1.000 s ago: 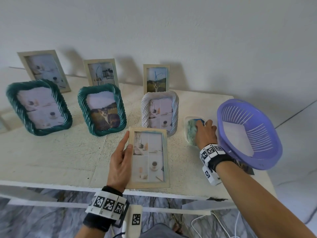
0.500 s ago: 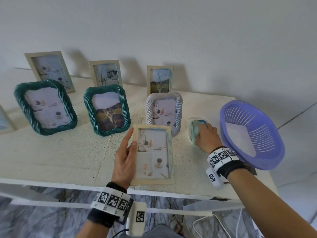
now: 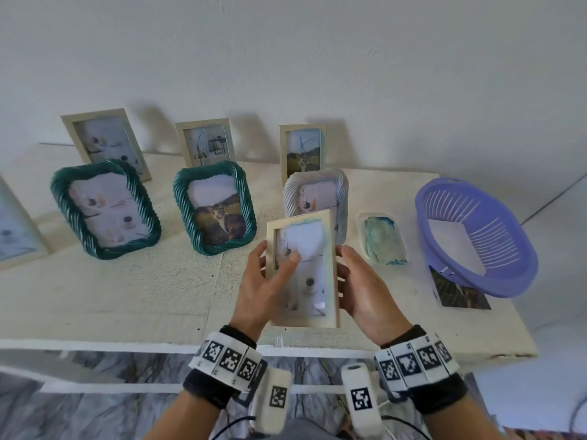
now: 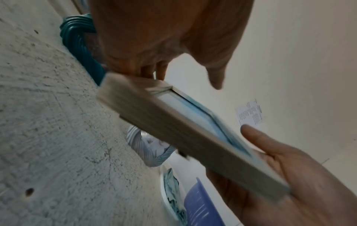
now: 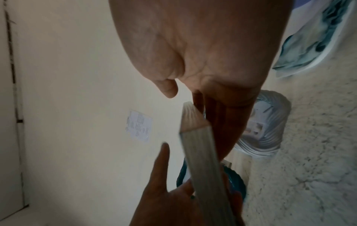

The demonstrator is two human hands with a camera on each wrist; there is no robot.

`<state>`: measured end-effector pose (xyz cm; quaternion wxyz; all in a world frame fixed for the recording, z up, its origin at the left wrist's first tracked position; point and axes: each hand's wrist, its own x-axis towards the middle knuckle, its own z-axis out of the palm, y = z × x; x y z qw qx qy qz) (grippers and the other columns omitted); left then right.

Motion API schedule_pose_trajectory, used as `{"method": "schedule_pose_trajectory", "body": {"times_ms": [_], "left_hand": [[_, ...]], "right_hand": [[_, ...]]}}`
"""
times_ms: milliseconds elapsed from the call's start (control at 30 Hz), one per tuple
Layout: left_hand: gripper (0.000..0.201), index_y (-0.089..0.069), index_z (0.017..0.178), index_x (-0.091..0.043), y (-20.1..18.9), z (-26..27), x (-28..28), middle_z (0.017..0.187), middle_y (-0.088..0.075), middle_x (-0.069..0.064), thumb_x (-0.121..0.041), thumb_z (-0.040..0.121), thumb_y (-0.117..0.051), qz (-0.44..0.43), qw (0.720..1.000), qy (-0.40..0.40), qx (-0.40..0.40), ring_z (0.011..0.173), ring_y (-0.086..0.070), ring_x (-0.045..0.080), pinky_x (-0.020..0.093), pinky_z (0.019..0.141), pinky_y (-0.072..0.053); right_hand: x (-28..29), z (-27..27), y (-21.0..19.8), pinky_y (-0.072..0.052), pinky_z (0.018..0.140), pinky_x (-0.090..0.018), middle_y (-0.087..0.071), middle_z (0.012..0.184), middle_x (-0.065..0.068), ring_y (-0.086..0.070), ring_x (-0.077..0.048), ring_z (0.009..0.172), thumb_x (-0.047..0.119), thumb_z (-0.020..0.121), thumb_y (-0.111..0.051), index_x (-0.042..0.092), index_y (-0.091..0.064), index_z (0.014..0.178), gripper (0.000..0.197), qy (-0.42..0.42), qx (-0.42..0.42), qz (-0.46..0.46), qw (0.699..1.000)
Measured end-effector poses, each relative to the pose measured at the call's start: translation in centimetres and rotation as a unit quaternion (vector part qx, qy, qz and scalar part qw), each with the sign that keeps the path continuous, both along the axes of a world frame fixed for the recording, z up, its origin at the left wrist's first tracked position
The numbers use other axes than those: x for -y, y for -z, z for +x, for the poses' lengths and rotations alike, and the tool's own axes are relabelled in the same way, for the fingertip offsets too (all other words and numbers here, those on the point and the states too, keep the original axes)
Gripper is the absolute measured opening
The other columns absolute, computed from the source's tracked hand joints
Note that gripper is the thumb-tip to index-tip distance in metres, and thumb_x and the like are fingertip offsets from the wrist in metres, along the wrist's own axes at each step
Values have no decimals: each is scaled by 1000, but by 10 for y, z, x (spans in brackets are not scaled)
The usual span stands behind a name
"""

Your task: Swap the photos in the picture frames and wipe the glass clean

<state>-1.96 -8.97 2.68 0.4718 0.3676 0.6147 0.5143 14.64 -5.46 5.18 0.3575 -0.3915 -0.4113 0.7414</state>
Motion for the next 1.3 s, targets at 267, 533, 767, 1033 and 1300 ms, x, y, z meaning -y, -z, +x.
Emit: {"method": "schedule_pose_trajectory", "body": {"times_ms": [267,533,767,1033,1300], "left_hand": [[77,-57,132,-12,-16,-14,11,127,-65,16,-72,84,-49,-44,967,109,228,117,-63,32,50,99,-51],[83,-65,114,-24,-13,-33,14,101,-69,-3,-87,60,-62,-20,987,86,134,97,-64,19,48,91,-49],[105,-38,148,-27,-20,-25,14,138,-55,-6,-84,64,-61,-19,997,66,48,105,-60,-8,36,94,-50],[73,-63,122,-34,-31,-28,7,115,-71,-7,-86,78,-37,-26,999,31,28,107,-66,13,39,86,-52],[91,-66,123,-19,-45,-40,-11,111,-72,17,-84,83,-14,-178,968,110,138,103,-69,37,50,83,-55]], "right_hand": [[27,-35,3,-58,76,-34,-64,109,8,-65,-18,86,19,97,-59,27,-55,129,34,-38,189,287,938],[23,-38,11,-48,58,-25,-54,86,11,-51,-6,65,43,85,-60,25,-63,113,33,25,388,477,788],[26,-34,0,-53,53,-35,-68,64,7,-63,-13,52,33,95,-59,28,-68,106,15,43,475,467,744],[0,-11,-10,-49,63,-31,-70,75,-2,-63,-15,62,63,93,-41,22,-75,95,53,52,156,-46,985],[-29,4,-2,-44,105,-51,-71,116,-9,-66,-27,111,62,94,-42,22,-67,123,55,-51,89,-103,989]]}}
